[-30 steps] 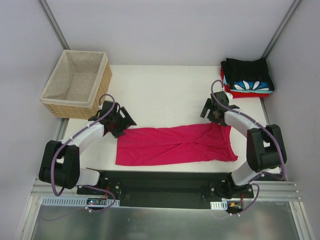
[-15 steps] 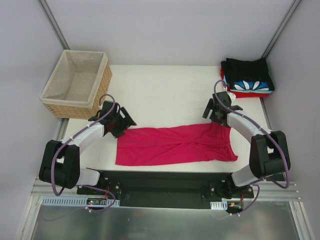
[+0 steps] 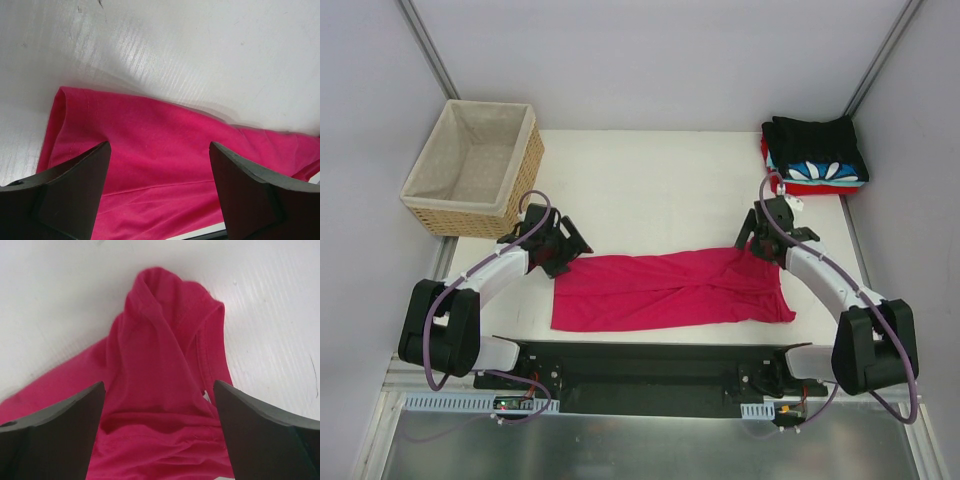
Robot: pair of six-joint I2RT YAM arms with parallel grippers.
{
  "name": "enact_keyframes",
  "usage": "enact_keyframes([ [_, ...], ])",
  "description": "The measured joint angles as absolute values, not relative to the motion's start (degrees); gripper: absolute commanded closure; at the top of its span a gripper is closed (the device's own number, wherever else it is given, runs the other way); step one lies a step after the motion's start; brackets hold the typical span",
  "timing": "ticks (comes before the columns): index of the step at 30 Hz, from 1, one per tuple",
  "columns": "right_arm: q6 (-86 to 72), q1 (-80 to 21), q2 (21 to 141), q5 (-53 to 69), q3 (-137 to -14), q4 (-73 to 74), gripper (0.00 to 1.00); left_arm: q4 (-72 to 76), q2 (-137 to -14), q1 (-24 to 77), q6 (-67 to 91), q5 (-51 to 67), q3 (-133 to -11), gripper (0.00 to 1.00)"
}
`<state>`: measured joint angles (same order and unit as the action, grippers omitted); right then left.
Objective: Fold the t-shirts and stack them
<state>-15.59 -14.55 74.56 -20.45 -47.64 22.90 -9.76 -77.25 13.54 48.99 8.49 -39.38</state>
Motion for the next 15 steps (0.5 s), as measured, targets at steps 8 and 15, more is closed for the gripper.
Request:
enact_keyframes([
  [8, -15.66, -20.21, 74.08, -15.97, -43.9, 22.55, 0.13, -9.65, -77.43, 13.54, 48.9, 8.51, -38.72, 0.21],
  [15, -15.97, -30.37, 74.91, -16.05, -47.79, 22.57, 0.35, -9.32, -77.73, 13.54, 48.88, 8.51, -38.7, 0.21],
])
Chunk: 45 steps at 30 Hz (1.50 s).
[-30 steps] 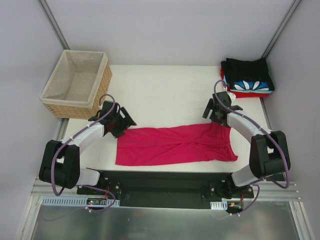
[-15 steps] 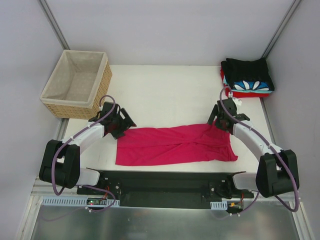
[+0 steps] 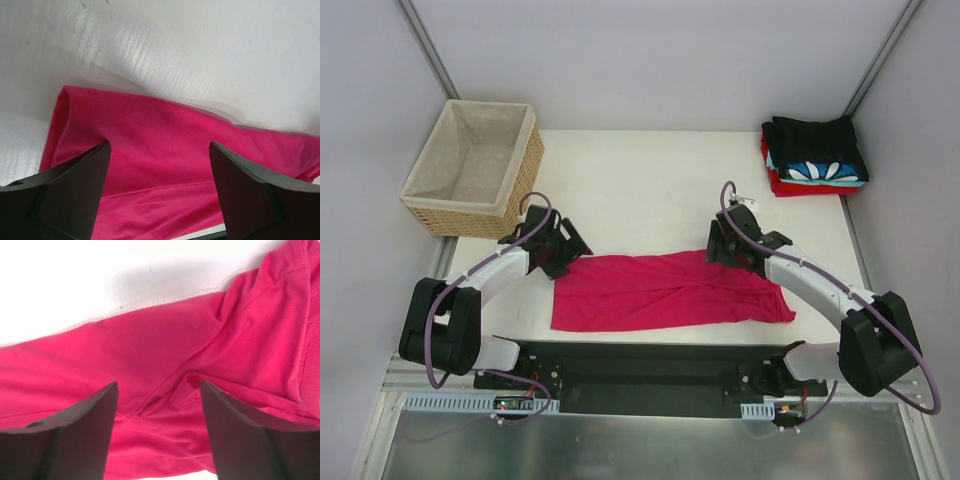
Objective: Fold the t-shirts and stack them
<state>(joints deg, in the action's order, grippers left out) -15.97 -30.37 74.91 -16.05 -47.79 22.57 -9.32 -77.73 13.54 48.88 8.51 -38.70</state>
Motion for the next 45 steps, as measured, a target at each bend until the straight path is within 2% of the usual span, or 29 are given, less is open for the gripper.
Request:
enact_keyframes([
  [1, -16.1, -30.55, 75.16, -16.19, -47.9, 22.52, 0.42, -9.23, -77.73, 13.54, 48.88, 8.51, -38.7, 0.21],
  [4, -16.58, -30.63, 76.09, -16.84, -47.9, 22.76, 0.52, -9.19, -77.73, 13.54, 48.88, 8.51, -38.48, 0.21],
  [18, -17.56, -30.65, 76.34, -18.63, -44.07, 22.76, 0.53, -9.19, -77.67, 13.54, 48.88, 8.49, -37.21, 0.2],
  [24, -18.02, -30.65, 76.34, -18.61, -42.19, 22.76, 0.62, -9.15, -77.65, 13.54, 48.88, 8.49, -36.75, 0.21],
  [27, -18.15, -30.65, 76.36, -18.61, -42.06, 22.57, 0.74, -9.15, -77.62, 13.54, 48.88, 8.49, -36.73, 0.2],
  [28, -18.41, -30.65, 76.38, -18.61, -42.06, 22.44, 0.82, -9.15, -77.6, 13.54, 48.88, 8.49, -36.71, 0.2],
  [32, -18.79, -30.65, 76.66, -18.57, -42.06, 22.24, 0.99, -9.13, -77.56, 13.54, 48.86, 8.47, -36.71, 0.21],
  [38, -19.35, -31.77, 76.64, -18.87, -42.06, 22.59, 0.99, -9.13, -77.56, 13.54, 48.86, 8.47, -36.69, 0.2],
  [45, -22.5, -39.13, 75.9, -21.1, -42.17, 25.65, 0.99, -9.1, -77.52, 13.54, 48.86, 8.49, -36.69, 0.2],
])
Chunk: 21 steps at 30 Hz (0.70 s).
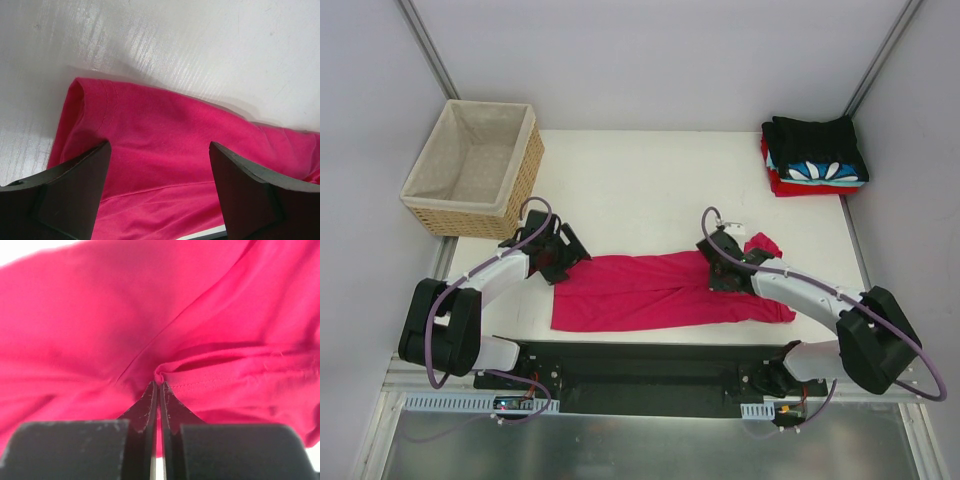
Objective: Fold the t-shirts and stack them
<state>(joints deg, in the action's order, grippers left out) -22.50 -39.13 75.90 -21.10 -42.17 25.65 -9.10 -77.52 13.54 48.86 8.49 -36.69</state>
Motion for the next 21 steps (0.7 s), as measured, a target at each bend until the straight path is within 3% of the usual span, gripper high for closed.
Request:
enact_keyframes([
  [3, -24.51, -43.13, 75.9, -22.74, -42.33, 27.75, 0.99, -8.84, -77.23, 13.54, 48.86, 8.49, -36.42, 0.2],
  [8, -28.4, -48.77, 75.9, -25.43, -43.2, 31.03, 0.87, -8.6, -76.2, 13.54, 48.86, 8.51, -35.51, 0.2],
  [11, -30.72, -51.29, 75.9, -26.96, -43.2, 32.82, 0.64, -8.29, -75.88, 13.54, 48.86, 8.56, -35.16, 0.21],
  [12, -31.51, -52.05, 75.85, -27.33, -43.2, 33.36, 0.44, -8.23, -75.75, 13.54, 48.86, 8.56, -35.03, 0.21],
  [14, -33.23, -54.04, 75.66, -28.45, -43.2, 35.05, 0.24, -8.14, -75.37, 13.54, 48.86, 8.58, -34.76, 0.21],
  [15, -34.17, -54.89, 75.42, -28.95, -43.2, 35.83, 0.08, -8.16, -75.2, 13.54, 48.86, 8.6, -34.72, 0.21],
  [17, -35.68, -55.99, 74.98, -30.11, -43.24, 37.52, 0.0, -8.14, -74.85, 13.54, 48.84, 8.67, -34.72, 0.21],
  [21, -36.62, -56.05, 74.85, -34.15, -44.8, 41.67, 0.03, -8.12, -73.89, 13.54, 48.82, 8.78, -34.72, 0.21],
])
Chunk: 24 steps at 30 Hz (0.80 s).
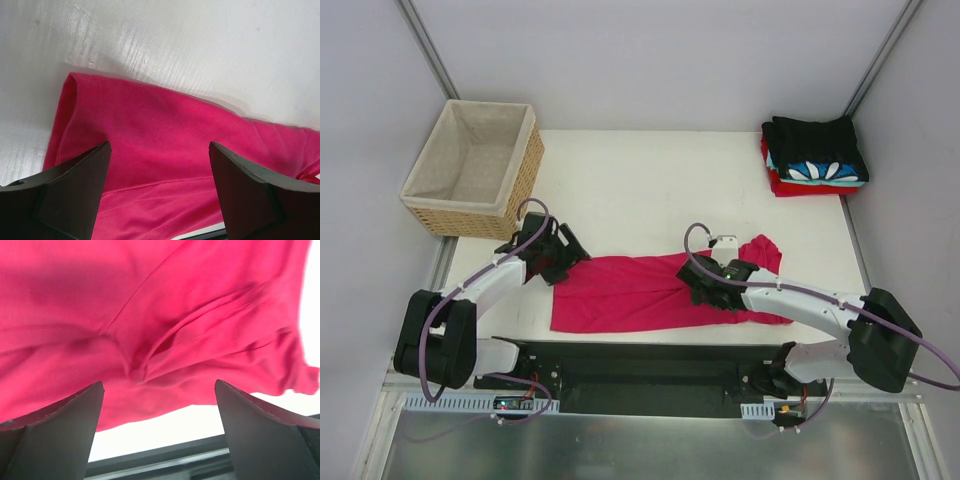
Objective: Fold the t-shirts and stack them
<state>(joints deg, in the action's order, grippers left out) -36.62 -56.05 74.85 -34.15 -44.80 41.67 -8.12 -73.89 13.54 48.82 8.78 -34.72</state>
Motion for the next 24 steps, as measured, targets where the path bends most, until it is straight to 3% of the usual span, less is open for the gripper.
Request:
enact_keyframes([
  [9, -29.19, -44.16, 75.59, -37.32, -48.69, 38.81, 0.03, -8.12, -73.36, 13.54, 48.69, 8.84, -34.72, 0.21],
  [16, -20.75, -34.24, 84.97, -34.39, -51.07, 31.9, 0.02, -8.1, -73.63, 13.54, 48.66, 9.89, -34.74, 0.22],
  [24, -17.23, -31.83, 91.66, -30.33, -54.35, 27.75, 0.02, -8.03, -73.84, 13.58, 48.58, 10.39, -34.76, 0.22],
])
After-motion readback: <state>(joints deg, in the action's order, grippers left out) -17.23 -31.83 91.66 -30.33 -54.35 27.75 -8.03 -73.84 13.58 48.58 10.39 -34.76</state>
